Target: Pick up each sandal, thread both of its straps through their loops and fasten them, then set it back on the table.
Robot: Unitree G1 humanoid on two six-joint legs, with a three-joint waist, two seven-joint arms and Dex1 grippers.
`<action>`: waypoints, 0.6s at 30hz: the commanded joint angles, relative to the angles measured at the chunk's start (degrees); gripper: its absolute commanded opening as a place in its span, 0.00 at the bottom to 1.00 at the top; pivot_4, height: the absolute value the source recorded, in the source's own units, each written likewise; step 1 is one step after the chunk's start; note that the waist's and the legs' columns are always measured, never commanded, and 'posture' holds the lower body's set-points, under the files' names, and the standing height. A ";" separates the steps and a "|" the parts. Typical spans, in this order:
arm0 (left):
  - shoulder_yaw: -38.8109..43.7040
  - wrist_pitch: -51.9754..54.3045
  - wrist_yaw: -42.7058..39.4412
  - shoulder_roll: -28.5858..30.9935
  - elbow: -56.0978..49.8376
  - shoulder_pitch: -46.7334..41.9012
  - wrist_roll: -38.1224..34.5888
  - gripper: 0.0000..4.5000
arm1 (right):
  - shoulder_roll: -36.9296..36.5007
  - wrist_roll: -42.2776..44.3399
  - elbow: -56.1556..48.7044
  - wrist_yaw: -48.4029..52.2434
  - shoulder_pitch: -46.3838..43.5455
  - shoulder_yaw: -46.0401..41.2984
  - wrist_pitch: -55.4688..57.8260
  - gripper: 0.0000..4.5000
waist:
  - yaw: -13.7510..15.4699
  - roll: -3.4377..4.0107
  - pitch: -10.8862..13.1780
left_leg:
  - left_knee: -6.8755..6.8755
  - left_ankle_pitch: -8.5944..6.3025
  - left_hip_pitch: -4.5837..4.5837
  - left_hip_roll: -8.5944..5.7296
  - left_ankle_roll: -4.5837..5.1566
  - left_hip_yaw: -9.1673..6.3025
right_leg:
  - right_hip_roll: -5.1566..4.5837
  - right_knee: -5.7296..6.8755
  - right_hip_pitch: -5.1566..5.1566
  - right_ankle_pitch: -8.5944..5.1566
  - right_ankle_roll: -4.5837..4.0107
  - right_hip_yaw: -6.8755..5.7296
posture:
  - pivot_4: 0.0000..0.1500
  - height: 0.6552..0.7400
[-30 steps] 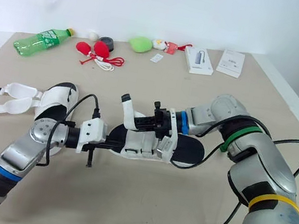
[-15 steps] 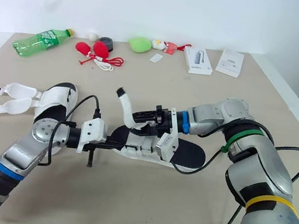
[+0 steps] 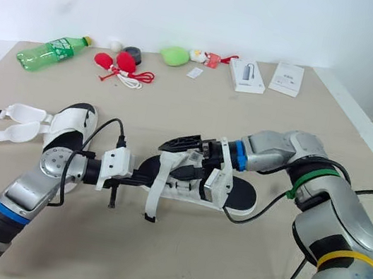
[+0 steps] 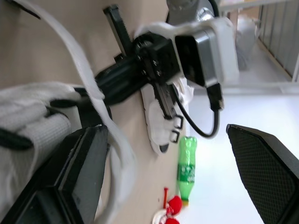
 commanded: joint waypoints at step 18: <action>-0.18 2.64 -1.68 1.43 -1.99 0.80 -1.55 0.00 | -28.31 96.88 -74.24 36.77 32.48 -20.04 116.36 0.97 | 0.71 0.04 -0.10 | 0.10 -0.07 0.16 0.39 0.10 -0.14 | 0.10 -0.08 0.22 0.01 -0.06 -0.20 | 1.00 1.00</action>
